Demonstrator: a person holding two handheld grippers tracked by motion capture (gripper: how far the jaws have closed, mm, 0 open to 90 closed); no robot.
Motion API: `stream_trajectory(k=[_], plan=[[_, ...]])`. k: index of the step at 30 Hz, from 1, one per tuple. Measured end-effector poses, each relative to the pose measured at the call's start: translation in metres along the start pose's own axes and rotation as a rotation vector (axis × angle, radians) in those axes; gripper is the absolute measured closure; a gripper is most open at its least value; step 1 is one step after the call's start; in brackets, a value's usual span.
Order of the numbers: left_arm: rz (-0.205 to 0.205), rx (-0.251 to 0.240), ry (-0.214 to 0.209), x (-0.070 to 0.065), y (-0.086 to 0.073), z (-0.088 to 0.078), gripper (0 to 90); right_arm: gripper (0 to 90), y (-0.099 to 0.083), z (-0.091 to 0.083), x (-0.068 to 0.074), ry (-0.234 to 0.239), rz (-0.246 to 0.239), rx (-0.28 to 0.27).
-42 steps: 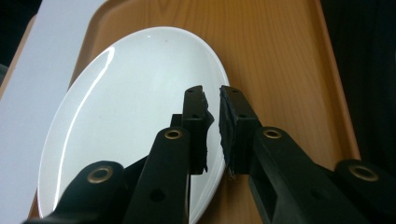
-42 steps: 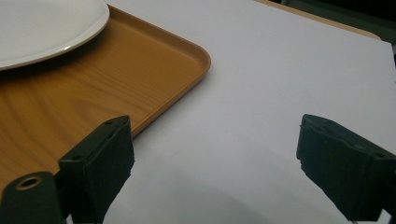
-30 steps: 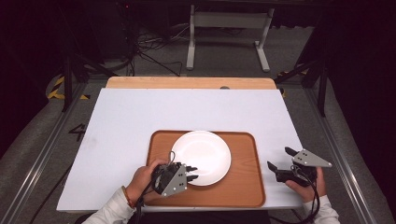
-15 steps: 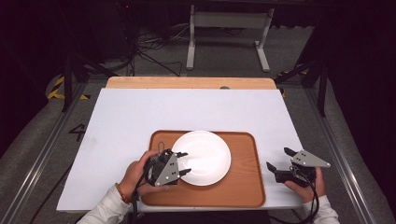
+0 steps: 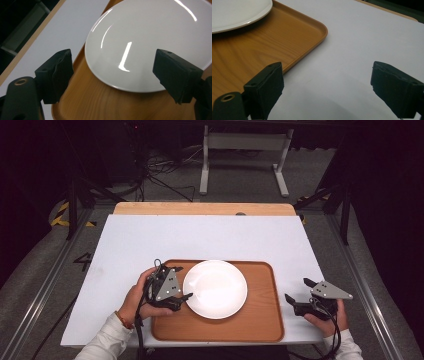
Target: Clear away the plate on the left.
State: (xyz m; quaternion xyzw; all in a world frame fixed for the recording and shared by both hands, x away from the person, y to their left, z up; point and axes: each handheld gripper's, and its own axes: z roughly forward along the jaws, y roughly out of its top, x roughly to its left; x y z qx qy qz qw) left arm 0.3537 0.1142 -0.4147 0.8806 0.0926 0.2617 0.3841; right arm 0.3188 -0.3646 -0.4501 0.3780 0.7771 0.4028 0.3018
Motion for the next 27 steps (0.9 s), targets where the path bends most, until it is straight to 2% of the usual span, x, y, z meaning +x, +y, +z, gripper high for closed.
stream_trajectory(k=[3,10,11,13,18,27], plan=[[-0.031,0.019,0.007,0.006,-0.006,0.002,13.9,11.6,0.000,0.000,0.000,0.000,0.000,0.001],[-0.066,0.019,0.026,0.015,-0.016,0.000,11.9,11.6,0.000,-0.001,0.000,0.000,0.000,0.000],[-0.060,0.019,0.038,0.017,-0.018,-0.002,11.9,11.6,0.000,0.000,0.000,-0.001,0.002,0.001],[-0.076,0.018,0.053,0.020,-0.021,-0.004,12.2,11.6,0.000,0.000,0.000,0.000,-0.001,0.001],[-0.117,0.023,0.052,0.027,-0.030,-0.008,12.4,11.6,0.000,0.000,0.000,-0.001,0.002,0.003],[-0.165,0.054,0.078,0.037,-0.052,-0.014,13.1,11.6,0.000,0.000,0.000,-0.002,0.001,0.002]])
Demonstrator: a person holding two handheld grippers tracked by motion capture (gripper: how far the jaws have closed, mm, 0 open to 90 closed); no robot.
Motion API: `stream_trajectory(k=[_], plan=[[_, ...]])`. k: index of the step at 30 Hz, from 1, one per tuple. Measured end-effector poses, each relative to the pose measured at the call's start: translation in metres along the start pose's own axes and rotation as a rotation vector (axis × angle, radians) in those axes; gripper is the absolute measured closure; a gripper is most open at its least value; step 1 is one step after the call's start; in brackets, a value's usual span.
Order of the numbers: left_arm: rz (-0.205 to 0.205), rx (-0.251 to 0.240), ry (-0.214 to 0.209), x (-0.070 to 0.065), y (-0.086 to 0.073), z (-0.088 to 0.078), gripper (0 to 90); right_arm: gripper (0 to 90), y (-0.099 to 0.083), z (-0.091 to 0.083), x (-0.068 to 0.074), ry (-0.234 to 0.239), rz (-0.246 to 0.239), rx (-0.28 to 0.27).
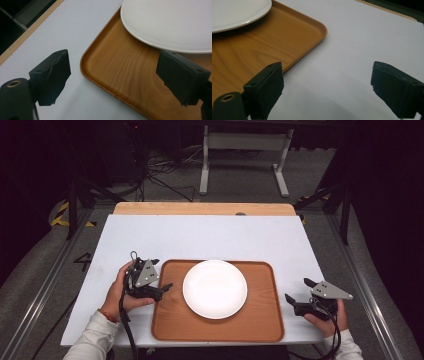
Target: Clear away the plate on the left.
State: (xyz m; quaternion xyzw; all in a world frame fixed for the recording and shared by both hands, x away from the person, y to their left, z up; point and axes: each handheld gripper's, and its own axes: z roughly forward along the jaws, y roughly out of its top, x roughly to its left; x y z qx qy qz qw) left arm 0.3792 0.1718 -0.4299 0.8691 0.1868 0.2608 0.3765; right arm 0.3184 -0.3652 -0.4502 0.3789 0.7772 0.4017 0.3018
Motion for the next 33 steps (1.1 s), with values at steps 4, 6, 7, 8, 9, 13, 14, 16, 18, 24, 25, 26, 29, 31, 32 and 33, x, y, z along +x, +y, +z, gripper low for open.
stream_trajectory(k=[4,6,7,8,9,13,14,16,18,24,25,26,29,31,32,33], plan=[[-0.016,0.017,0.013,0.005,-0.011,-0.005,12.9,11.6,0.000,0.000,0.000,-0.001,0.001,0.000],[-0.027,0.020,0.017,0.006,-0.014,-0.006,13.0,11.6,0.000,0.000,0.000,-0.001,0.003,0.000],[-0.033,0.024,0.026,0.008,-0.018,-0.009,13.0,11.6,0.000,0.000,0.000,-0.001,-0.001,0.000],[-0.039,0.024,0.030,0.009,-0.021,-0.011,13.0,11.6,0.000,0.000,0.000,-0.001,-0.002,0.000],[-0.048,0.026,0.027,0.010,-0.023,-0.012,13.0,11.6,0.000,0.000,0.000,-0.002,-0.002,0.000],[-0.066,0.024,0.029,0.012,-0.029,-0.017,12.8,11.6,0.000,-0.001,0.000,-0.003,-0.001,0.000],[-0.075,0.021,0.030,0.013,-0.031,-0.019,12.8,11.6,0.000,-0.001,0.000,-0.003,-0.001,0.000],[-0.083,0.032,0.035,0.013,-0.036,-0.021,13.0,11.6,0.000,-0.001,0.000,-0.003,-0.001,0.000],[-0.088,0.030,0.031,0.013,-0.038,-0.022,12.9,11.6,0.000,-0.001,0.000,-0.003,-0.001,0.000],[-0.130,0.026,0.031,0.015,-0.050,-0.029,12.6,11.6,0.000,-0.001,0.000,-0.006,0.000,0.000],[-0.138,0.026,0.032,0.015,-0.053,-0.031,12.6,11.6,0.000,-0.001,0.000,-0.003,-0.001,0.000],[-0.138,0.026,0.032,0.015,-0.053,-0.031,12.5,11.6,0.000,-0.001,0.000,-0.003,-0.003,0.000],[-0.160,0.014,0.034,0.014,-0.055,-0.035,12.3,11.6,0.000,-0.001,0.001,-0.003,-0.006,0.001],[-0.163,0.013,0.043,0.013,-0.057,-0.038,12.3,11.6,0.000,-0.001,0.000,-0.002,-0.007,0.000],[-0.168,0.013,0.041,0.014,-0.058,-0.038,12.3,11.6,0.000,-0.001,0.000,-0.003,-0.004,-0.001],[-0.174,0.011,0.046,0.014,-0.059,-0.039,12.3,11.6,0.001,-0.001,0.000,-0.005,-0.004,-0.001]])
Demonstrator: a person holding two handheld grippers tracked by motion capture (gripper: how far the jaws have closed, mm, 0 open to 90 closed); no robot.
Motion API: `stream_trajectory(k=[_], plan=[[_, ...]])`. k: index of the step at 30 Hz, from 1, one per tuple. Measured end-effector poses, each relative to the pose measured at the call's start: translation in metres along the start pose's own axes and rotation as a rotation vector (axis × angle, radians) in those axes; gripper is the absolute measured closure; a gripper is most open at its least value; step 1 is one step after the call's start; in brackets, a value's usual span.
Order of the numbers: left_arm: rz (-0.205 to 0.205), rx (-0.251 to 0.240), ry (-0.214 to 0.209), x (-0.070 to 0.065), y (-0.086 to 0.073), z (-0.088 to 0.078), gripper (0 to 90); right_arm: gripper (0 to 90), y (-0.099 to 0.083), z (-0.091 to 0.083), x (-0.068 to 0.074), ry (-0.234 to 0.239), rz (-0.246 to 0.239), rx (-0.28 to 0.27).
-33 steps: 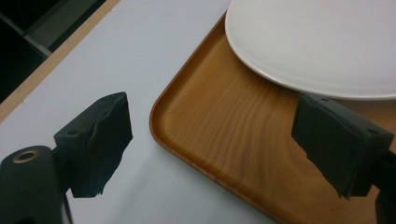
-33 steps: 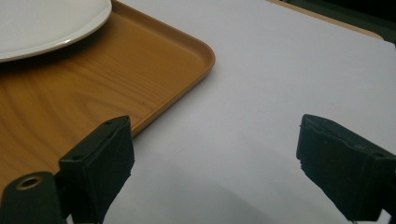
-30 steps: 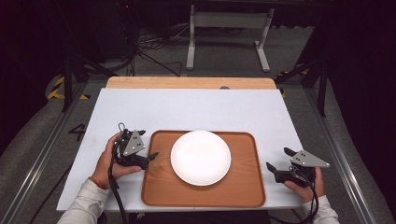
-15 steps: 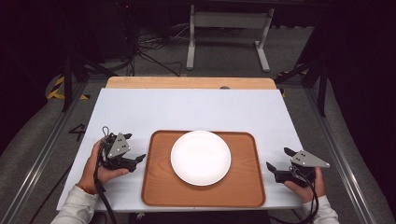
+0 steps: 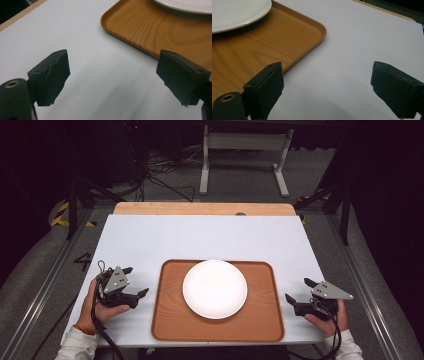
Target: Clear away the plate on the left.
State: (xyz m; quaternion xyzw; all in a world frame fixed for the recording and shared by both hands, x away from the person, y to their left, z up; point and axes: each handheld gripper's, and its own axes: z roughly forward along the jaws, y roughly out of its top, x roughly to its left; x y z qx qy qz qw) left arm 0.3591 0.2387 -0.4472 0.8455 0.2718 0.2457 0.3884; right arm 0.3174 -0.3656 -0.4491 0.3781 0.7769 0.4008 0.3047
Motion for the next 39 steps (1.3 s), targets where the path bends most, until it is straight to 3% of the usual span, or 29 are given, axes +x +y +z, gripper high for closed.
stream_trajectory(k=[14,20,25,39], plan=[[-0.075,-0.030,0.006,-0.008,-0.020,-0.015,12.1,11.4,0.001,-0.001,0.000,-0.004,0.003,-0.005],[-0.079,-0.037,0.006,-0.010,-0.021,-0.015,12.1,11.4,0.001,0.000,0.000,-0.003,0.002,-0.004],[-0.058,-0.031,0.008,-0.012,-0.019,-0.015,12.0,11.3,0.000,0.000,-0.001,-0.003,0.003,-0.005],[-0.066,-0.027,0.005,-0.012,-0.018,-0.013,12.1,11.3,-0.001,0.001,-0.003,0.002,0.010,-0.005]])
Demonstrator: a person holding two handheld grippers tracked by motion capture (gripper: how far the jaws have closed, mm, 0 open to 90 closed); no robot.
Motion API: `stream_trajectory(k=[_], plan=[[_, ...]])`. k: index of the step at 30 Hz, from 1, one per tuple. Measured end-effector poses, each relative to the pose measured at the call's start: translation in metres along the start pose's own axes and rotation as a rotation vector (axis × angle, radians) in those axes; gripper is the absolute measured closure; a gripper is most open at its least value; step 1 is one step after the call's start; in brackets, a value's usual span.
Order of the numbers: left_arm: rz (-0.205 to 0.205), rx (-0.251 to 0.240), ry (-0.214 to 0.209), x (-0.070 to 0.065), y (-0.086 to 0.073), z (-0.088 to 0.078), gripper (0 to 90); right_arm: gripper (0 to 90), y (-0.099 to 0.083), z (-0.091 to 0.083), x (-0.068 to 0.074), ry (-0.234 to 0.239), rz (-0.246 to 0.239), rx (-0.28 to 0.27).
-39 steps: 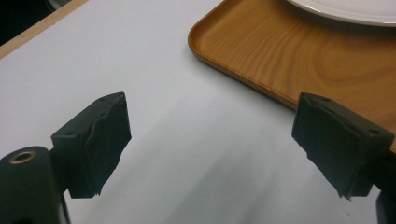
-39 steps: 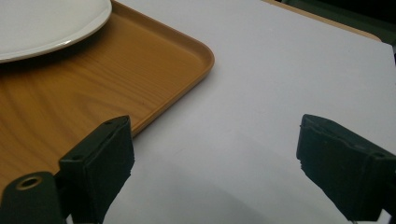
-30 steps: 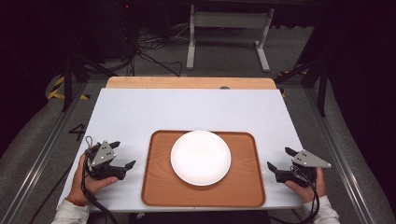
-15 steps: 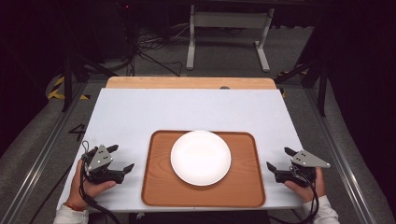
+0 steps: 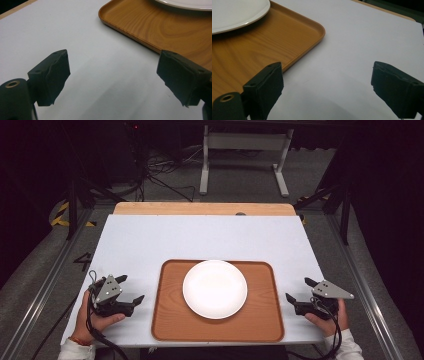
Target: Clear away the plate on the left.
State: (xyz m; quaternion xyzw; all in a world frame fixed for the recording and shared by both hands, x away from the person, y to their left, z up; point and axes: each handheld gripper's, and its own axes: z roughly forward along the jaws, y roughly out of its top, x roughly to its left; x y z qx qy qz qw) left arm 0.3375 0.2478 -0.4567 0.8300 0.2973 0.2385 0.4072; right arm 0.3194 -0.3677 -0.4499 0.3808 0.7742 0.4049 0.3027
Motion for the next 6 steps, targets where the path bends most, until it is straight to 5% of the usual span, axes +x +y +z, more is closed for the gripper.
stream_trajectory(k=[6], plan=[[0.007,0.005,0.000,-0.0005,0.0014,0.0004,11.6,11.3,-0.0009,-0.0009,0.0000,-0.005,-0.002,0.001]])
